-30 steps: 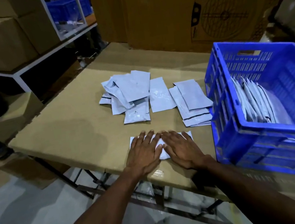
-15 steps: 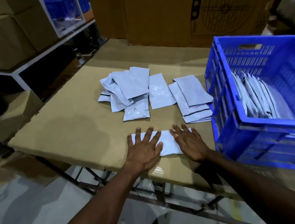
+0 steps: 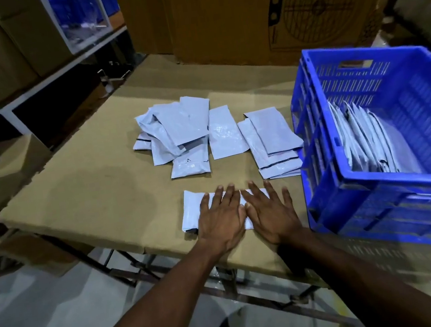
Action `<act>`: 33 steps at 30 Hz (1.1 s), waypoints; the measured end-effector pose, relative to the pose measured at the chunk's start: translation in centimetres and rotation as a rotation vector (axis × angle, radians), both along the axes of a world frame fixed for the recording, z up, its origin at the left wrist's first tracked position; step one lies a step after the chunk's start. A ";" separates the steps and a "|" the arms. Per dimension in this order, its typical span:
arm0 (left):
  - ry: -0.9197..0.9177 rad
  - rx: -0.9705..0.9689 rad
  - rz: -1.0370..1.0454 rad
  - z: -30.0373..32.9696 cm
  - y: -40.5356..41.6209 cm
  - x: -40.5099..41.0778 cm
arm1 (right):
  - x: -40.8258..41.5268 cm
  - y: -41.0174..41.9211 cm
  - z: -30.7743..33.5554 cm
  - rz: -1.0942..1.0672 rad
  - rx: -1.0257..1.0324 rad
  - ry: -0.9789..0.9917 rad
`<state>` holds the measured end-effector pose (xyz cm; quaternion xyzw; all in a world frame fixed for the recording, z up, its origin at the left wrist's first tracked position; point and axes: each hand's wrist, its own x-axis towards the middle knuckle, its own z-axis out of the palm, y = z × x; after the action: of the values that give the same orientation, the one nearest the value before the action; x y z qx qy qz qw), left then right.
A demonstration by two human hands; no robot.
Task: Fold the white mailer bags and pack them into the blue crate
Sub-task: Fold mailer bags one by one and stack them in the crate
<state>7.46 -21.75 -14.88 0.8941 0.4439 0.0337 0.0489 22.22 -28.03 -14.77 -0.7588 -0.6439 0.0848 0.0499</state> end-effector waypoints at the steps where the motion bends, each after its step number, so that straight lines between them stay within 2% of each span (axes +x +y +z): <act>1: 0.009 -0.013 0.000 0.2 0.0 0.1 | 0.0 0.0 0.0 -0.001 -0.007 -0.005; 5: 0.017 -0.028 -0.007 0.1 0.4 -0.8 | 0.2 0.0 0.2 0.007 -0.019 -0.010; 9: 0.012 -0.024 0.103 -0.5 0.7 -2.8 | 0.0 -0.2 0.5 0.011 -0.044 -0.014; 13: 0.034 -0.048 0.124 -0.2 0.6 -2.7 | -0.3 0.5 2.1 0.114 -0.023 -0.223; 15: 0.059 -0.046 0.124 0.0 0.5 -2.6 | -0.4 0.7 2.1 0.228 -0.004 -0.208; 16: 0.061 -0.051 0.124 0.0 0.5 -2.7 | -0.4 0.6 2.0 0.265 0.005 -0.139; 19: 0.038 -0.077 0.111 0.1 0.7 -2.9 | 0.2 0.0 1.3 0.232 0.043 0.000; 26: 0.037 -0.051 0.150 0.0 0.6 -4.8 | 0.5 -0.3 1.0 0.066 -0.089 0.013; 28: 0.039 -0.057 0.148 0.2 0.6 -4.6 | 0.1 0.1 1.7 0.034 -0.106 -0.065; 31: 0.050 -0.072 0.149 0.0 0.6 -4.5 | -0.9 0.5 2.2 0.148 0.002 -0.182; 33: 0.057 -0.059 0.140 -0.1 0.5 -4.6 | -1.0 0.5 1.3 0.220 0.007 -0.112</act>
<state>2.85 -21.25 -14.93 0.8596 0.5074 -0.0016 0.0599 21.24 -27.55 -13.43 -0.6869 -0.7254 0.0450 0.0070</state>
